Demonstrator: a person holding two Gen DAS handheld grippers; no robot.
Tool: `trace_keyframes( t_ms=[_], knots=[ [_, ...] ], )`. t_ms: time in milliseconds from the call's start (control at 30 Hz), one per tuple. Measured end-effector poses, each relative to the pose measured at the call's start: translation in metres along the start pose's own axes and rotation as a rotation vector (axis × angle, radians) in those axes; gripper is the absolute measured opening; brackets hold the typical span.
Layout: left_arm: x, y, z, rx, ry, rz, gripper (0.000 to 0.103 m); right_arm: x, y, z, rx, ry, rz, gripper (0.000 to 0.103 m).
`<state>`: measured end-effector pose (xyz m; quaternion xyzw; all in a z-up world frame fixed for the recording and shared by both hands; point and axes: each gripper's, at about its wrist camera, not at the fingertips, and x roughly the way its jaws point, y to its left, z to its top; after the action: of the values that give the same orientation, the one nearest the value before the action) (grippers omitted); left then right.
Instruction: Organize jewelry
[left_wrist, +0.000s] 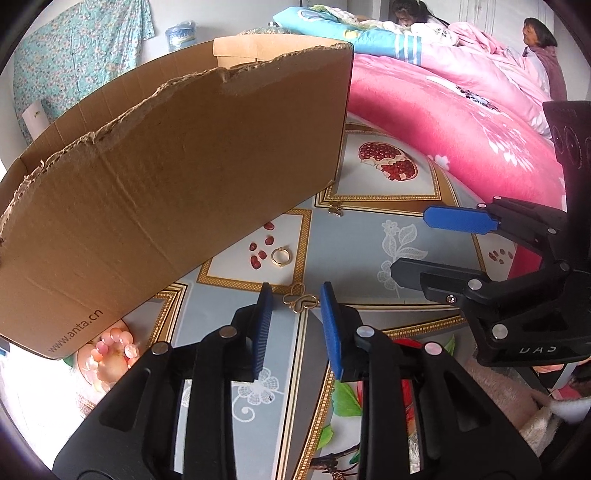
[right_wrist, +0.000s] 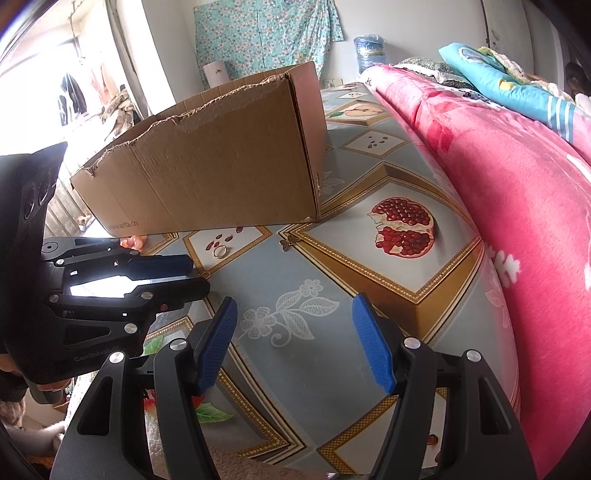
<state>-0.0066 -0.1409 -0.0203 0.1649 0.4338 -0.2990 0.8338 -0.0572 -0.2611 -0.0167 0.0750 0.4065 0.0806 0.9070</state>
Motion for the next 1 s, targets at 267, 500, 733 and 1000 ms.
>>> trace_keyframes(
  t_ms=[267,500,733,1000],
  knots=[
    [-0.001,-0.001,-0.001,-0.006,-0.004,-0.004,0.000,0.000,-0.001,-0.001,0.002,-0.009,0.006,0.064],
    [-0.004,0.004,-0.003,-0.045,-0.016,-0.015,0.000,-0.001,-0.001,0.001,0.001,-0.006,0.009,0.064],
    [-0.020,0.024,-0.015,-0.149,-0.072,0.000,0.000,-0.007,0.012,0.016,-0.036,-0.015,0.070,0.059],
    [-0.035,0.041,-0.039,-0.215,-0.114,0.001,0.007,0.016,0.064,0.025,-0.173,0.069,0.102,0.039]
  ],
)
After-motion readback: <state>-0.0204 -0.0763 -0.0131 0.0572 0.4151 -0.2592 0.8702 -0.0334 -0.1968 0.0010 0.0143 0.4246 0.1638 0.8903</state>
